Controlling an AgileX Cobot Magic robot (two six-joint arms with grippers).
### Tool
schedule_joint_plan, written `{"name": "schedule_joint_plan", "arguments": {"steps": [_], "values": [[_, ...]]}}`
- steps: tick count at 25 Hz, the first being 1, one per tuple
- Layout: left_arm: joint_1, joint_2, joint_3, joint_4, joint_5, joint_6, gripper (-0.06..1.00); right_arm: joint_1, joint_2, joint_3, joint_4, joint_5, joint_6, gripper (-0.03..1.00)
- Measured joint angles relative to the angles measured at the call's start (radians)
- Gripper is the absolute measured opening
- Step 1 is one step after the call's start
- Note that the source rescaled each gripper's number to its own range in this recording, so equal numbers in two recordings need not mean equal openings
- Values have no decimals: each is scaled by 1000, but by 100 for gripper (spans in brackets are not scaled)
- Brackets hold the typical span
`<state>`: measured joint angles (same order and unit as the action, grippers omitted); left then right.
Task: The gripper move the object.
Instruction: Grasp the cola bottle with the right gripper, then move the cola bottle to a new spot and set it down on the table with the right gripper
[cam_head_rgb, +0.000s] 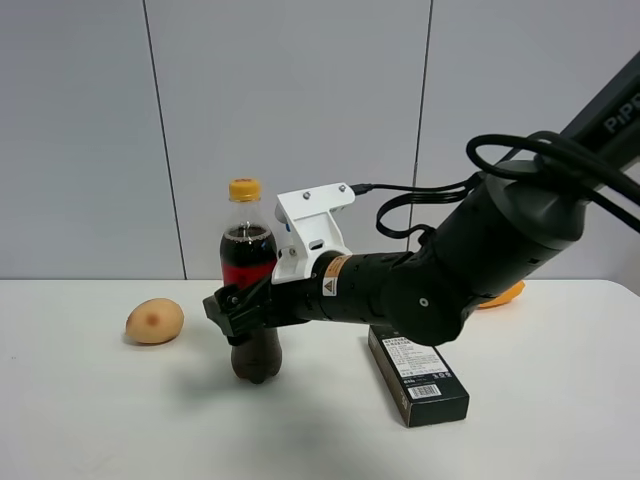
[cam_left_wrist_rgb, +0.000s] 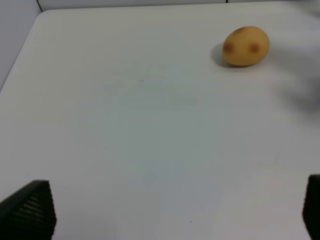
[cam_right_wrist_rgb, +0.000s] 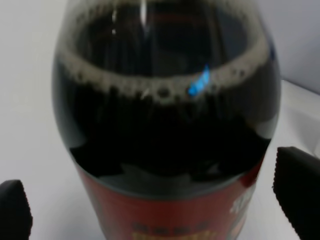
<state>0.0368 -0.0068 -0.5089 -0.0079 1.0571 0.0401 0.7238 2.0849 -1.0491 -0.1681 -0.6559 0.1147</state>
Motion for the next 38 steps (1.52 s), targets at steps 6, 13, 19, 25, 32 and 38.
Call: {"name": "schedule_joint_plan", "arguments": {"steps": [6, 13, 19, 25, 32, 38], "values": [[0, 0, 0, 0, 0, 0, 100, 0, 45, -83, -6, 0, 6, 97], [0, 0, 0, 0, 0, 0, 100, 0, 53, -135, -42, 33, 18, 94], [0, 0, 0, 0, 0, 0, 100, 0, 53, -135, -48, 35, 18, 39], [0, 0, 0, 0, 0, -1, 100, 0, 54, -138, -49, 42, 19, 0], [0, 0, 0, 0, 0, -1, 100, 0, 52, -146, -48, 80, 32, 0], [0, 0, 0, 0, 0, -1, 100, 0, 32, -147, -49, 123, 36, 0]]}}
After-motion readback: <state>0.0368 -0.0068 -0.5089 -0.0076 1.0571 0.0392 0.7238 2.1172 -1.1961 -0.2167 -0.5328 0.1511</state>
